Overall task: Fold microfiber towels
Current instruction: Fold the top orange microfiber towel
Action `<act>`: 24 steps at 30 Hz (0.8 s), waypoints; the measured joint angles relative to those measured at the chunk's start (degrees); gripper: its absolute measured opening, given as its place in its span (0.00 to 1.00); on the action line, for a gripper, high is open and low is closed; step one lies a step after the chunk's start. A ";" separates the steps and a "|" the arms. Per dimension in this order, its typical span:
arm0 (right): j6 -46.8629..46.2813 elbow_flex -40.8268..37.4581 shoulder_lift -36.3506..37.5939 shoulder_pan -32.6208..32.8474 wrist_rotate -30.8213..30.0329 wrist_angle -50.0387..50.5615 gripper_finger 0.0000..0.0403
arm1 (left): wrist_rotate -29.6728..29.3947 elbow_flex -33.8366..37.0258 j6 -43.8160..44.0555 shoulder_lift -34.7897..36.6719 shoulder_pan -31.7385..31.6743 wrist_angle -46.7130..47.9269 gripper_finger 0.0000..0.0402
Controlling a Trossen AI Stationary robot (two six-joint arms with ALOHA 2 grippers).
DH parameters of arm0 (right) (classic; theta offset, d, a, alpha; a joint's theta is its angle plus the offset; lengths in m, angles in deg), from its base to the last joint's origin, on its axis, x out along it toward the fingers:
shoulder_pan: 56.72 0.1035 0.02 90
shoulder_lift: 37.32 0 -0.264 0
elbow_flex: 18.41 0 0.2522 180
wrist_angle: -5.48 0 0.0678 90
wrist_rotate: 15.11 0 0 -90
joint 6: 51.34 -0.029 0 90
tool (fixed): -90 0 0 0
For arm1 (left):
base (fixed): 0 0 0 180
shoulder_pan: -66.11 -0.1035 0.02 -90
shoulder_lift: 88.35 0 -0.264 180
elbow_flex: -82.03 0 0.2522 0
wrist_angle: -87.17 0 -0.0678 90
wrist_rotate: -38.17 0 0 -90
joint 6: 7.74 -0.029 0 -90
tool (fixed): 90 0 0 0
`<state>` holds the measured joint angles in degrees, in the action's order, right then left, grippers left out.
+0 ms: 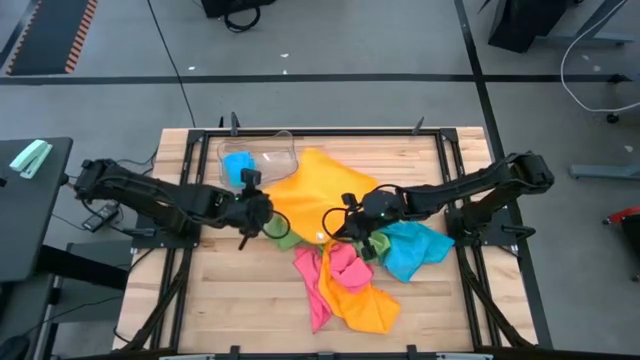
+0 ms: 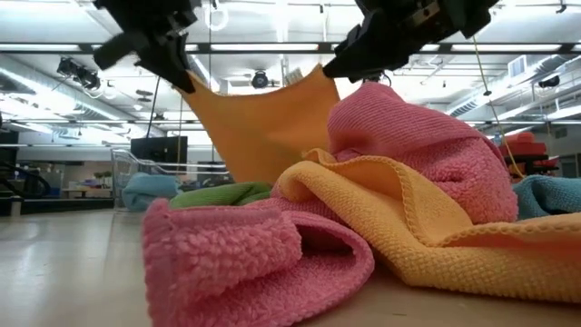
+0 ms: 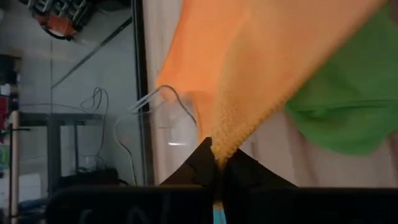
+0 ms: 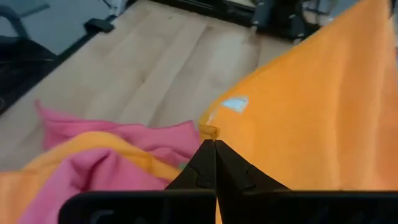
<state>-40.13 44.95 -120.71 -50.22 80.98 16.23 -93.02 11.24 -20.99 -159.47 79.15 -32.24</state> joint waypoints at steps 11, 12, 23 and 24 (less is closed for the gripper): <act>-2.46 5.36 0.15 2.65 -12.81 15.57 0.00 | 0.51 1.51 -2.15 -0.20 -2.88 -9.50 0.05; -2.66 6.22 0.17 2.74 -14.40 17.72 0.00 | 0.53 1.68 -2.75 -0.20 -3.92 -10.43 0.06; -8.88 10.88 0.34 2.16 -22.66 40.43 0.00 | 6.81 2.36 -20.41 -8.12 -15.13 -32.10 0.04; -9.24 11.07 0.35 2.16 -23.75 41.59 0.00 | 7.09 2.36 -22.28 -9.17 -15.88 -33.98 0.05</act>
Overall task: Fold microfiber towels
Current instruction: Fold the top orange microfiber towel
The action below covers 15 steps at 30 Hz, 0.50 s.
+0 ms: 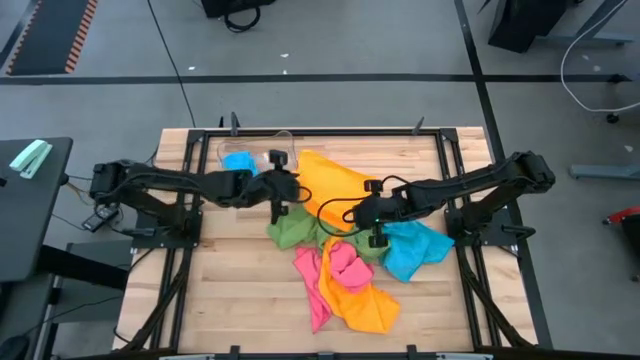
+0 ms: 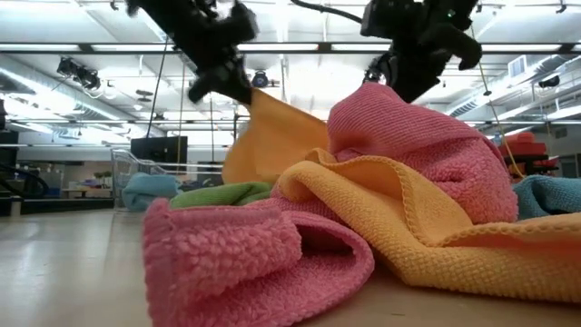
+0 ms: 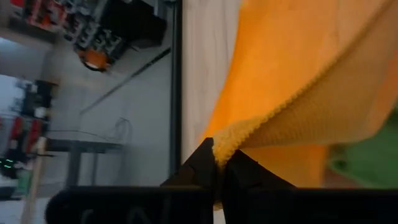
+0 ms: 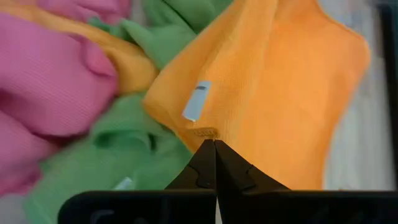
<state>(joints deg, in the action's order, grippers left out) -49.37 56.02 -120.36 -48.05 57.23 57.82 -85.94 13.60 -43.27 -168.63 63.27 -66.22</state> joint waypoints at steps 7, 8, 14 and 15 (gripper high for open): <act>-0.49 0.08 0.02 -1.65 -5.09 6.37 0.00 | 0.39 0.00 -8.67 -6.46 -5.20 -13.20 0.03; -0.45 0.08 0.02 -2.34 -5.25 6.69 0.00 | 1.20 0.00 -8.82 -6.85 -5.98 -13.65 0.03; 2.19 0.08 0.02 -8.06 -5.47 8.60 0.00 | 7.87 -0.02 -4.89 -9.35 -9.99 -16.40 0.05; 2.61 0.08 0.02 -9.05 -5.47 8.88 0.00 | 8.21 -0.02 -4.27 -9.80 -10.34 -17.29 0.05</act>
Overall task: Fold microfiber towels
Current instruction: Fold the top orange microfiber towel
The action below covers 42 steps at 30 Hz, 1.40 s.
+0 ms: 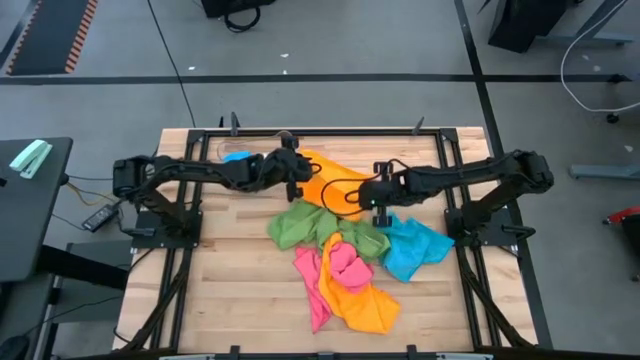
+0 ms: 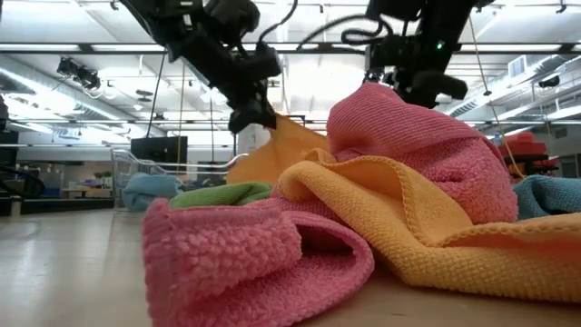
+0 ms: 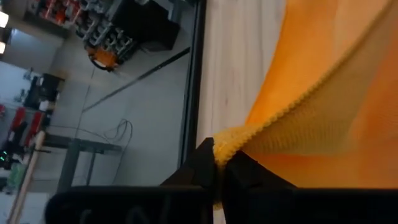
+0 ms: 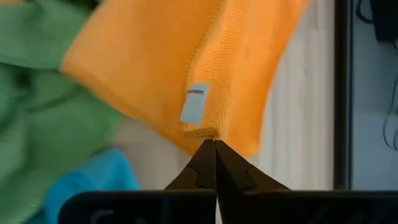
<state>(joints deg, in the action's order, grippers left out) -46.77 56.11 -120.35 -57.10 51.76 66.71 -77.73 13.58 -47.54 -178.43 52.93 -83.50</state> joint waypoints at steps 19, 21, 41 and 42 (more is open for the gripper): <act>4.11 -3.55 -0.02 -9.98 1.14 -2.77 0.00 | 1.82 -0.59 -2.90 -11.56 -5.67 -16.91 0.06; 5.31 -4.72 -0.02 -10.90 1.14 -5.78 0.00 | 1.78 -0.66 -2.90 -12.36 -6.07 -18.48 0.04; 11.78 -11.58 -0.02 -17.66 4.41 -17.73 0.00 | 3.67 -0.67 -2.82 -14.69 -9.22 -17.45 0.09; 11.84 -11.58 -0.02 -18.01 4.42 -17.77 0.00 | 3.67 -0.63 -2.82 -14.85 -9.24 -17.07 0.08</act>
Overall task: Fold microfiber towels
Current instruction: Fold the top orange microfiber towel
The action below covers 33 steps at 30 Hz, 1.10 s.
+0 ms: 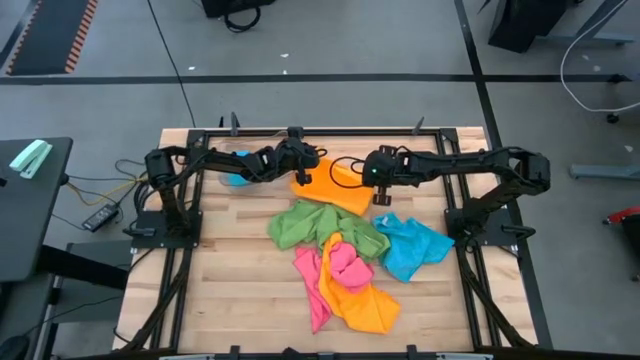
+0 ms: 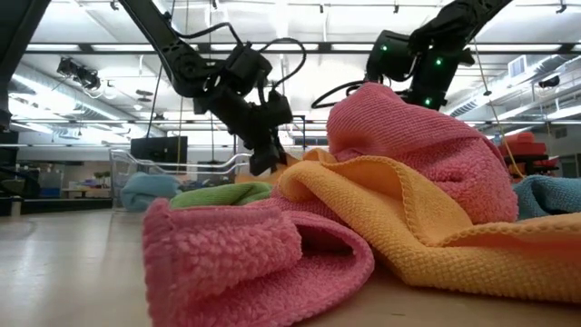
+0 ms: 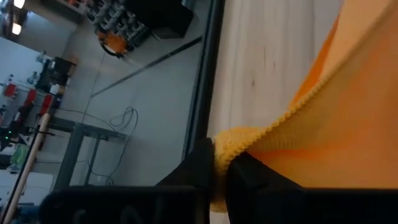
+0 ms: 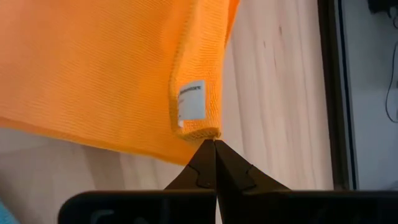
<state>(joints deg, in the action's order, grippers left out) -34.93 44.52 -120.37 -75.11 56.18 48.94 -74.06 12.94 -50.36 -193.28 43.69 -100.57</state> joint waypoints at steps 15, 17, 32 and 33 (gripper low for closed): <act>-0.78 0.00 0.00 -3.28 1.04 0.23 0.15 | -1.05 -0.05 -0.01 -0.51 -0.13 0.69 0.42; -0.77 0.00 0.00 -3.39 0.79 0.33 0.21 | -1.15 -0.22 -0.05 0.06 0.16 1.11 0.47; -0.71 2.81 1.79 -6.24 -2.82 6.21 0.40 | -1.02 -0.50 -1.11 5.76 5.51 15.09 0.44; -0.77 2.82 2.13 -6.30 -2.12 5.86 0.41 | -0.88 -0.50 -1.39 5.87 6.09 17.75 0.43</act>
<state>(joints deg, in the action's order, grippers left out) -35.70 47.34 -118.24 -81.41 54.07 54.79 -74.94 12.44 -51.75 -187.42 49.77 -82.82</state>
